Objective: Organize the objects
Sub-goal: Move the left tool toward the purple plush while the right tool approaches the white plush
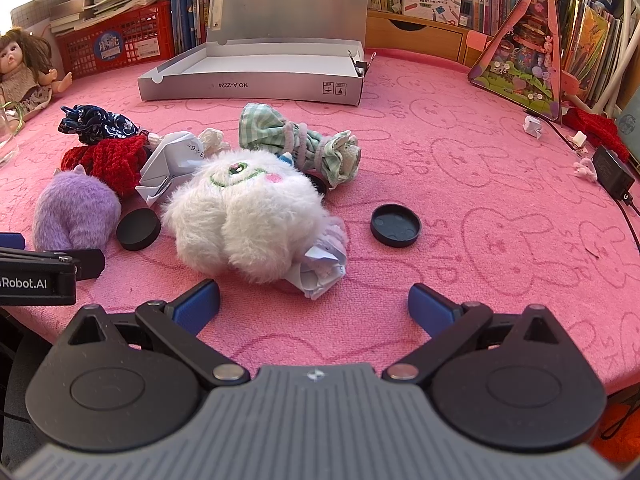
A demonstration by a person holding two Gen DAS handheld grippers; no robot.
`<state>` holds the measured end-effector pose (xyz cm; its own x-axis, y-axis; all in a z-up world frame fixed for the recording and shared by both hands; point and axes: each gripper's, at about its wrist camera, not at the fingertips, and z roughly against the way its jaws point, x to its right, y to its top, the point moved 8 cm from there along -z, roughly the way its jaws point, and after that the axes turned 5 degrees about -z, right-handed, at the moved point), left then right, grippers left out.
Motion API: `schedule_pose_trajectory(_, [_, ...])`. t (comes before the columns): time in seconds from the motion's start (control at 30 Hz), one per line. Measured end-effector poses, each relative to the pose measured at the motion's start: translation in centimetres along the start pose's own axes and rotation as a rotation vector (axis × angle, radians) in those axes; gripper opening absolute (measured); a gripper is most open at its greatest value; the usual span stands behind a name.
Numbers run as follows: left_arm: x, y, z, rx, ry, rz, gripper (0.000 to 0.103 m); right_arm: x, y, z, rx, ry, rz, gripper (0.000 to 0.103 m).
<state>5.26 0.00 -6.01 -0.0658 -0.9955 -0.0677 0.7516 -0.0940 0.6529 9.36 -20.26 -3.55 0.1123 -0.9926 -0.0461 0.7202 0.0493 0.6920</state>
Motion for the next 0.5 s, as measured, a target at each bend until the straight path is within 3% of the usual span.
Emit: schedule_pose_trajectory(0.5, [-0.17, -0.10, -0.09, -0.008, 0.000, 0.002, 0.103, 0.12, -0.12, 0.13, 0.036, -0.021, -0.020, 0.103])
